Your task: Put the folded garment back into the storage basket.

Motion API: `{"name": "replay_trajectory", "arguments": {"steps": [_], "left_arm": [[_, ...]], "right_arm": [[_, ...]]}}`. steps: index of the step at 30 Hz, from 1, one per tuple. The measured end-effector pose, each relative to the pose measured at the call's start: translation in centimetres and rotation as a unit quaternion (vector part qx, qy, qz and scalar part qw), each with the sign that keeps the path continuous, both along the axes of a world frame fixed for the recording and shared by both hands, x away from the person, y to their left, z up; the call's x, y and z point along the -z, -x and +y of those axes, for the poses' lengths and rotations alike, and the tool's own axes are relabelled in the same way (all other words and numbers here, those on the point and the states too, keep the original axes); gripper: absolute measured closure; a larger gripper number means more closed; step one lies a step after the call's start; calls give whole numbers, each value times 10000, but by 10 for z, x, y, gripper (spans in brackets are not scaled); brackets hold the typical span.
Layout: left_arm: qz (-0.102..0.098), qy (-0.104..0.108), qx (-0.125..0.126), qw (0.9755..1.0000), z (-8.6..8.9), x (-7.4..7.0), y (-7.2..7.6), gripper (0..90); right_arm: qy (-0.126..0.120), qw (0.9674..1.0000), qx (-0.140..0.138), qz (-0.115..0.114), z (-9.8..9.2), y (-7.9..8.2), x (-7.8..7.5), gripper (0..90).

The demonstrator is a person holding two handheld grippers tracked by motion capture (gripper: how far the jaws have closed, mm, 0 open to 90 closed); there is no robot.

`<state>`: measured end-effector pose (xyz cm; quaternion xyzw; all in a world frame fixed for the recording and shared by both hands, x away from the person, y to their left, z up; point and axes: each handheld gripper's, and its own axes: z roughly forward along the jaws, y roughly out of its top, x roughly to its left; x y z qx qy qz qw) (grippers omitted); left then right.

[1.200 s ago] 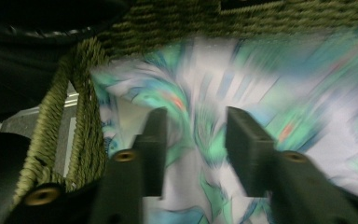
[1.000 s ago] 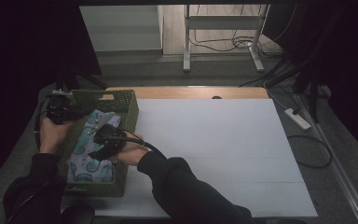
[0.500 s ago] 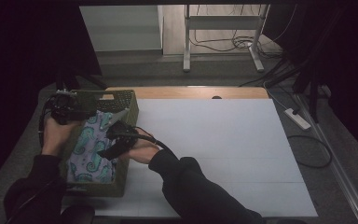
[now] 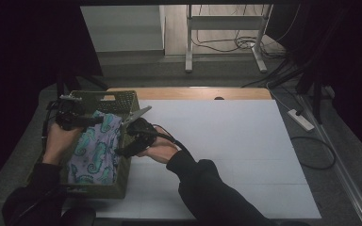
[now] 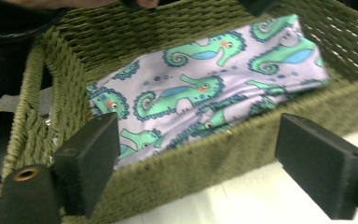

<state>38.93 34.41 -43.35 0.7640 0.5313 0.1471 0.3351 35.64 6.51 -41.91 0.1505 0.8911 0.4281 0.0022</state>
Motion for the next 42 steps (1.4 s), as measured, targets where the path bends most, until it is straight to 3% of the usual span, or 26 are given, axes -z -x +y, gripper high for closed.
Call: {"name": "replay_trajectory", "arguments": {"steps": [7, 14, 24, 27, 34, 42], "left_arm": [[-52, -90, 30, 9999, -9, -2, 8, 21], [-202, 138, 88, 9997, -19, -5, 24, 8], [-329, 370, 418, 9979, -37, -5, 55, 1], [-388, 344, 445, 9977, -42, -6, 64, 0], [-390, 561, 419, 9968, -50, -4, 91, 3], [-450, 527, 327, 9971, -52, -6, 121, 2]], "right_arm": [[-12, 9999, 115, 122, -22, -4, 2, 72], [214, 9991, 349, 58, -53, -4, 9, 37], [488, 9965, 679, -78, -113, 7, 21, 0], [454, 9956, 819, -61, -135, 11, 24, 0], [352, 9924, 1174, -133, -182, 22, 22, 0], [242, 9874, 1553, -180, -237, 35, 19, 0]]}}
